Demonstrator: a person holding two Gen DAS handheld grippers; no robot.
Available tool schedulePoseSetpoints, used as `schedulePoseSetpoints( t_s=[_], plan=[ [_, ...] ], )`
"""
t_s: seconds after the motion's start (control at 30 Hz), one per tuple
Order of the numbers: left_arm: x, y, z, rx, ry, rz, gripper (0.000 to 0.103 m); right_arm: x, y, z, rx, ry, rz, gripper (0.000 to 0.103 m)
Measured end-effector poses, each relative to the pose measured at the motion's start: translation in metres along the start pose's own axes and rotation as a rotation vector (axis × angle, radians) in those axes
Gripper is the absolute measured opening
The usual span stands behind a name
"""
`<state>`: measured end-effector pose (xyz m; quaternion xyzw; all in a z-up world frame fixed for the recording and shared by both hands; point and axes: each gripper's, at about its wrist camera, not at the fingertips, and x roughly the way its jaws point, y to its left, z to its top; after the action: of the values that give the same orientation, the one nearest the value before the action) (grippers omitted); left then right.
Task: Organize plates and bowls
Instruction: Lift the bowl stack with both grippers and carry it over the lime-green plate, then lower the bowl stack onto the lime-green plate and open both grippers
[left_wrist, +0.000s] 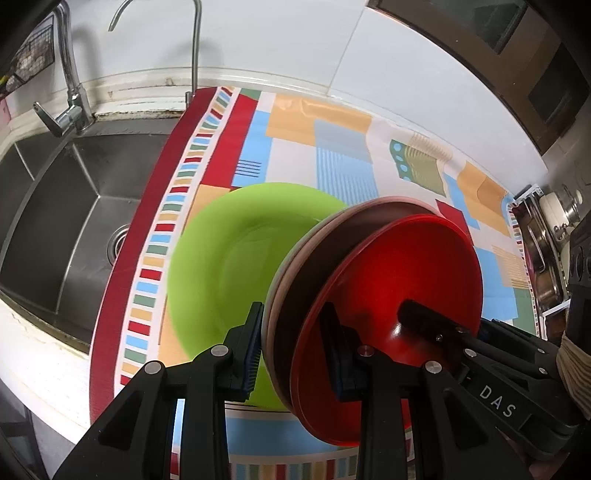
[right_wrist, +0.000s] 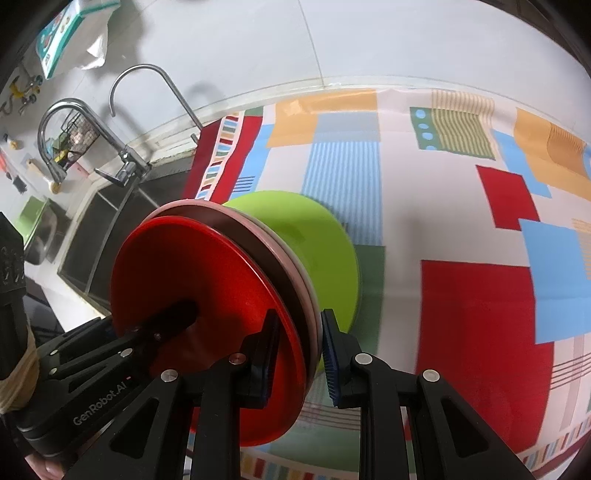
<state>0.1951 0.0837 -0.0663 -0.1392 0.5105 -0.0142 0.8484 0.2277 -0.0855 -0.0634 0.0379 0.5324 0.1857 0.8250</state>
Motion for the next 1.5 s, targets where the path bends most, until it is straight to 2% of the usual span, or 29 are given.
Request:
schedulePoseSetpoints(
  t_s=[0.43,1.0,1.5],
  plan=[
    [0.015,0.024,0.006,-0.018,0.040,0.010,0.030,0.028,0.015,0.003,0.032,0.057,0.014,0.024],
    [0.035,0.036,0.016,-0.028,0.078,0.011,0.030,0.052,0.019,0.011,0.042,0.118,0.008,0.024],
    [0.048,0.041,0.024,-0.009,0.093,-0.004,0.029,0.060,0.023,0.017,0.030,0.090,-0.025,0.024]
  ],
)
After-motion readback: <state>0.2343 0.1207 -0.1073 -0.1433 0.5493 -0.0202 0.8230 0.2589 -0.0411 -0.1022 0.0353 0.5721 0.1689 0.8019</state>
